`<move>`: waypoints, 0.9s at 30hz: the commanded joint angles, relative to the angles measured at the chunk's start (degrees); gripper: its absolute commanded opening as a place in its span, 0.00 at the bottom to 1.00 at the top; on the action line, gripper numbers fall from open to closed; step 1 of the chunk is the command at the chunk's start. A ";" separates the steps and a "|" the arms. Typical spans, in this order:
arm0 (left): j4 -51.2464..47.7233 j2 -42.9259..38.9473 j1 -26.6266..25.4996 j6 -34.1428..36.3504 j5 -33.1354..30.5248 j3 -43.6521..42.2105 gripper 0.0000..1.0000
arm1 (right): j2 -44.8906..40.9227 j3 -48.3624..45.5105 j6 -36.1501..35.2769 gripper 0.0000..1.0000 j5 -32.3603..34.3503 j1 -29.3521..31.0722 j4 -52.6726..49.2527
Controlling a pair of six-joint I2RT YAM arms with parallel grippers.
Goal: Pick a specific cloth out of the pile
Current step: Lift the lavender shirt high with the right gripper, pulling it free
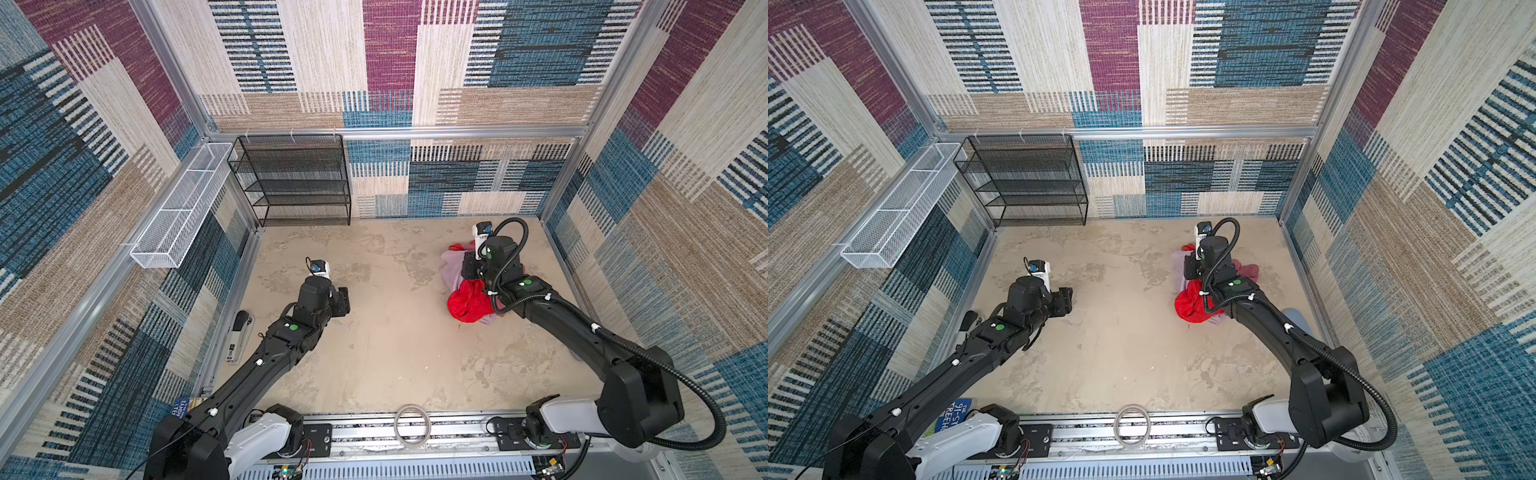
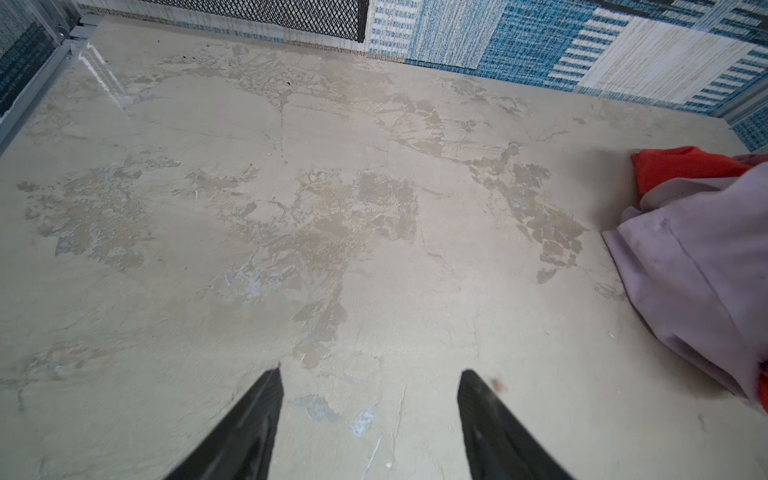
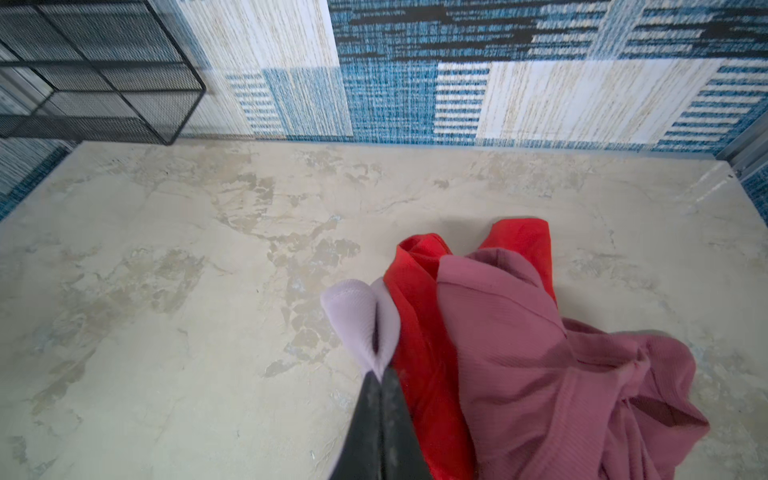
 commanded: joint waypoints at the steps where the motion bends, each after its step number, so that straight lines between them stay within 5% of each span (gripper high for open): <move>1: -1.11 -0.82 0.05 0.75 0.23 0.44 0.70 | -0.80 1.63 0.85 0.00 -3.23 -0.45 3.16; 27: -4.17 -4.05 0.02 0.78 0.40 1.65 0.70 | 1.39 17.41 1.00 0.00 -11.97 -2.19 2.96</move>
